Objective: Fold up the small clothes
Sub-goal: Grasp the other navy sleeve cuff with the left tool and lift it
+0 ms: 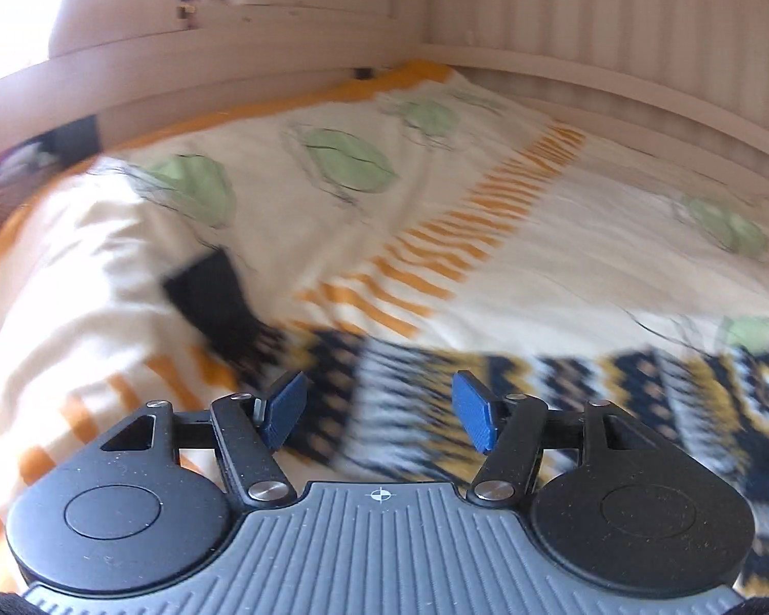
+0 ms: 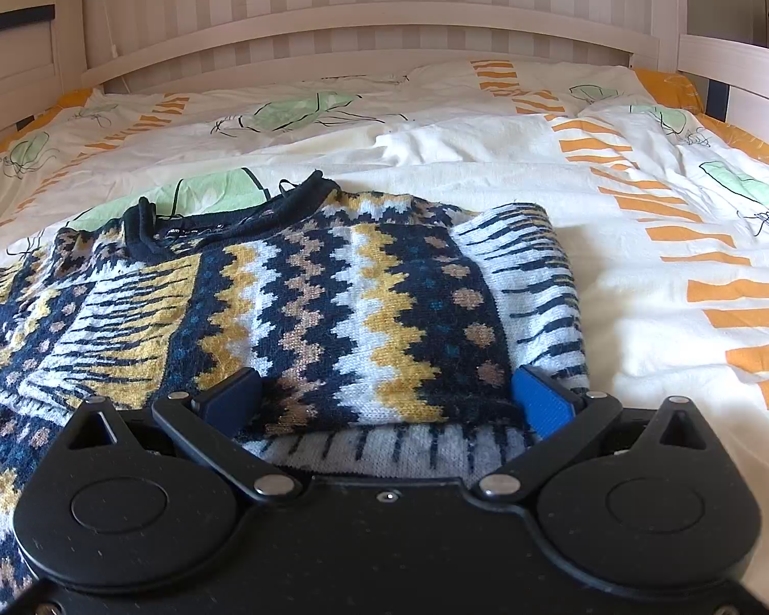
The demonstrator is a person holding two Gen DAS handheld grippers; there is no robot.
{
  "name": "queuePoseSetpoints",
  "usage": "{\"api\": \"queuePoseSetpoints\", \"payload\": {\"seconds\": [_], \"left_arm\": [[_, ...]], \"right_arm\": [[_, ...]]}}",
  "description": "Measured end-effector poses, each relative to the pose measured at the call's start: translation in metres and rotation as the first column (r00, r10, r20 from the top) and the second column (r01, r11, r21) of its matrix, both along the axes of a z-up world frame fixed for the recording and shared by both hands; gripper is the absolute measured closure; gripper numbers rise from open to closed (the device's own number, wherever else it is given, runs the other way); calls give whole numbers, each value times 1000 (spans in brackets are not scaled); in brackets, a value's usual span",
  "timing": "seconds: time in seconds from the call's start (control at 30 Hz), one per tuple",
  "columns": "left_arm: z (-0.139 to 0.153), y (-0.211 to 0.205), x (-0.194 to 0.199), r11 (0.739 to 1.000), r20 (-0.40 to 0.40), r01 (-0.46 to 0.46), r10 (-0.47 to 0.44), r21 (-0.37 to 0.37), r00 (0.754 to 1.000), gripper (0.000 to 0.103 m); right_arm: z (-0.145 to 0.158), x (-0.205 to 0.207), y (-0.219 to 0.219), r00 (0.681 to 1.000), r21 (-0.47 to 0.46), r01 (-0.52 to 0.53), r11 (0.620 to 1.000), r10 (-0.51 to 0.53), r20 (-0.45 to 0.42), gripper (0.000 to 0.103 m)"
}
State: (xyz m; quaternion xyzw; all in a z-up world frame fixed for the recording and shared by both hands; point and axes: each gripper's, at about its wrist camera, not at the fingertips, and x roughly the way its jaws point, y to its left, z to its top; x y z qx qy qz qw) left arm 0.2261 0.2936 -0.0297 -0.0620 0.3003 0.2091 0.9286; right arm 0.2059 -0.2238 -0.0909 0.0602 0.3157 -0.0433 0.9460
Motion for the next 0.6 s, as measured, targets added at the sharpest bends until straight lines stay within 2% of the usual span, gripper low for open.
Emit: {"api": "queuePoseSetpoints", "payload": {"seconds": [0.23, 0.3, 0.53, 0.57, 0.6], "left_arm": [[-13, 50, 17, 989, -79, -140, 136, -51, 988, 40], [-17, 57, 23, 988, -86, -147, 142, -56, 986, 40], [-29, 66, 47, 989, -128, -150, 148, -3, 981, 41], [-30, 68, 48, 988, -126, -151, 150, -2, 981, 45], [-30, 69, 48, 988, -114, -156, 155, 3, 981, 78]], "right_arm": [[0, 0, 0, 1000, 0, 0, 1000, 0, 0, 0], [0, 0, 0, 1000, -1, 0, 1000, 0, 0, 0], [0, 0, 0, 1000, -1, 1, 1000, -1, 0, 0], [0, 0, 0, 1000, -1, 1, 1000, -1, 0, 0], [0, 0, 0, 1000, -1, 1, 1000, -1, 0, 0]]}}
